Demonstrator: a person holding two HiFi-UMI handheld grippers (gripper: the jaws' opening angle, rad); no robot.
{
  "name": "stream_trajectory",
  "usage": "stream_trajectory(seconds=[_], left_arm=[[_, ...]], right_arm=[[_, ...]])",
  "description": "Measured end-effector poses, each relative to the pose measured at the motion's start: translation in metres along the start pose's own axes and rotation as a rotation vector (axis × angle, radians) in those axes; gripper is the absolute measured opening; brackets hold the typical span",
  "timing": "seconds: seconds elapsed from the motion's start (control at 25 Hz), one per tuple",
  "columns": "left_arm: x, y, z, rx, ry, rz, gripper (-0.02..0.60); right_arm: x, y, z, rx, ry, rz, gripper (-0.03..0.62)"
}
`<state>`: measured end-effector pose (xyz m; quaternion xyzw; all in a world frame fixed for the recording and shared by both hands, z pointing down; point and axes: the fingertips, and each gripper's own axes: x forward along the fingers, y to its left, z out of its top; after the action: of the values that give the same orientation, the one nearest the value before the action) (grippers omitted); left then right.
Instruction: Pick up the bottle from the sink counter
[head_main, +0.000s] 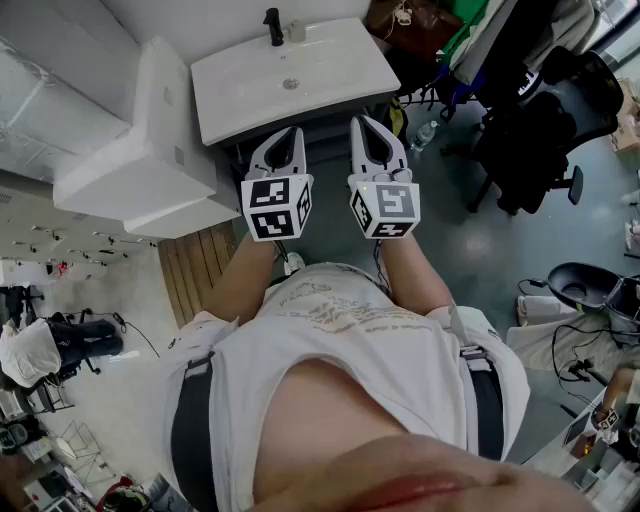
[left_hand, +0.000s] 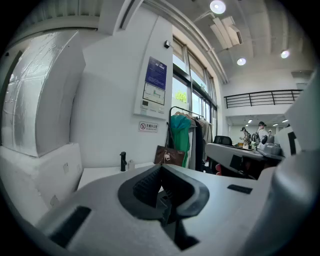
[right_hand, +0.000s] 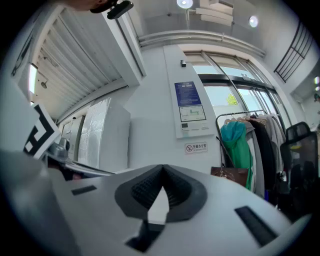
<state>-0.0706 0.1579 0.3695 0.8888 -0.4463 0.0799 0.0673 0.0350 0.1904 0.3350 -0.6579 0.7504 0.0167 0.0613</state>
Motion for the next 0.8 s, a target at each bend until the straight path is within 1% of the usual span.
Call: stream_trajectory(seconds=[0.2, 0.48, 0.8], left_arm=[[0.005, 0.001, -0.001, 0.006, 0.007, -0.002, 0.02], [0.012, 0.014, 0.007, 0.01, -0.006, -0.004, 0.02], [0.018, 0.04, 0.009, 0.007, -0.014, -0.016, 0.02]], right_arm=[[0.008, -0.002, 0.0, 0.006, 0.004, -0.002, 0.023], [0.023, 0.005, 0.0, 0.022, -0.002, 0.008, 0.025], [0.047, 0.023, -0.005, 0.024, 0.005, 0.007, 0.025]])
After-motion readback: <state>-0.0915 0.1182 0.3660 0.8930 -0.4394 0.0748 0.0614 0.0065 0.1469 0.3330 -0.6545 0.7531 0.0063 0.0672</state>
